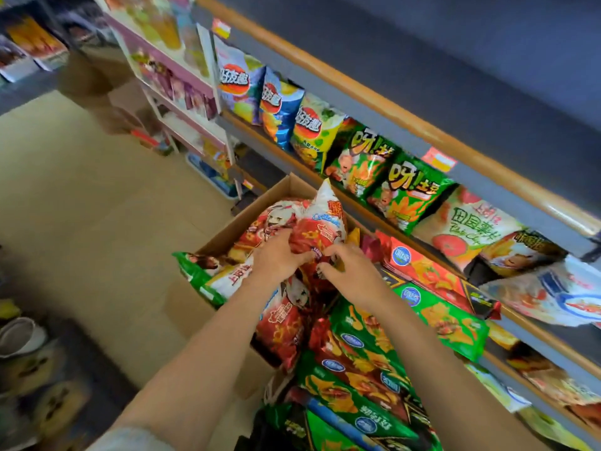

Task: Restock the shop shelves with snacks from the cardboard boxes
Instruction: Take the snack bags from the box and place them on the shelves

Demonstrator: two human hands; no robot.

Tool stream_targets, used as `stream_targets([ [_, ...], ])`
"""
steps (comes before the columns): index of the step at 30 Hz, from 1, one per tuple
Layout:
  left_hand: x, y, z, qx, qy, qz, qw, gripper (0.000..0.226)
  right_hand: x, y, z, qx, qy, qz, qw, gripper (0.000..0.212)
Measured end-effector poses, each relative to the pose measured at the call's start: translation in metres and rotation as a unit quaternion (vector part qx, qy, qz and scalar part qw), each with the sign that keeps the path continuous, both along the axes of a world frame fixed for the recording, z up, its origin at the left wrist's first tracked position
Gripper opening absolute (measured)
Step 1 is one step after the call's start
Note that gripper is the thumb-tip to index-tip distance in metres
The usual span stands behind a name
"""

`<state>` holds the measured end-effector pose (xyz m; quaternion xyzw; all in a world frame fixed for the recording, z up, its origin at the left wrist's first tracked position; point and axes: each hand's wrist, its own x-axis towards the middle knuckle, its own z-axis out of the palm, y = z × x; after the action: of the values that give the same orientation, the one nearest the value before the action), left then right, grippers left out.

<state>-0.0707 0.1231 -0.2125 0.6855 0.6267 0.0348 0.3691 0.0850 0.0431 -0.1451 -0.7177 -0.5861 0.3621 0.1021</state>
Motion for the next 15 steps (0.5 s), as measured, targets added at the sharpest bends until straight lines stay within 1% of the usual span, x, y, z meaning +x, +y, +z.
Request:
stream_targets([
  [2,0.003,0.005,-0.003,-0.001,-0.022,0.002,1.000,0.081,0.001,-0.001,-0.001,-0.001,0.006,-0.018,1.000,0.031],
  [3,0.005,0.007,-0.004,0.005,-0.040,0.013,0.999,0.079,0.002,-0.002,-0.002,-0.002,0.013,-0.029,0.999,0.030],
  [7,0.008,0.011,0.003,0.065,-0.080,0.048,0.993,0.052,0.005,-0.006,0.000,0.001,0.035,-0.084,0.996,0.026],
  [9,0.002,0.010,0.017,0.087,-0.109,0.071,0.988,0.047,0.007,-0.007,0.005,0.012,0.051,-0.122,0.991,0.022],
  [11,-0.012,0.008,0.033,0.073,-0.163,0.126,0.976,0.044,0.011,-0.006,0.011,0.043,0.074,-0.164,0.983,0.019],
  [12,-0.020,0.008,0.042,0.054,-0.209,0.162,0.963,0.043,0.014,-0.005,0.014,0.056,0.092,-0.192,0.976,0.022],
  [13,-0.027,0.007,0.052,0.030,-0.273,0.197,0.941,0.042,0.015,-0.003,0.018,0.067,0.112,-0.224,0.966,0.027],
  [15,-0.037,0.003,0.073,-0.033,-0.416,0.236,0.878,0.041,0.016,0.001,0.026,0.066,0.185,-0.292,0.936,0.045],
])
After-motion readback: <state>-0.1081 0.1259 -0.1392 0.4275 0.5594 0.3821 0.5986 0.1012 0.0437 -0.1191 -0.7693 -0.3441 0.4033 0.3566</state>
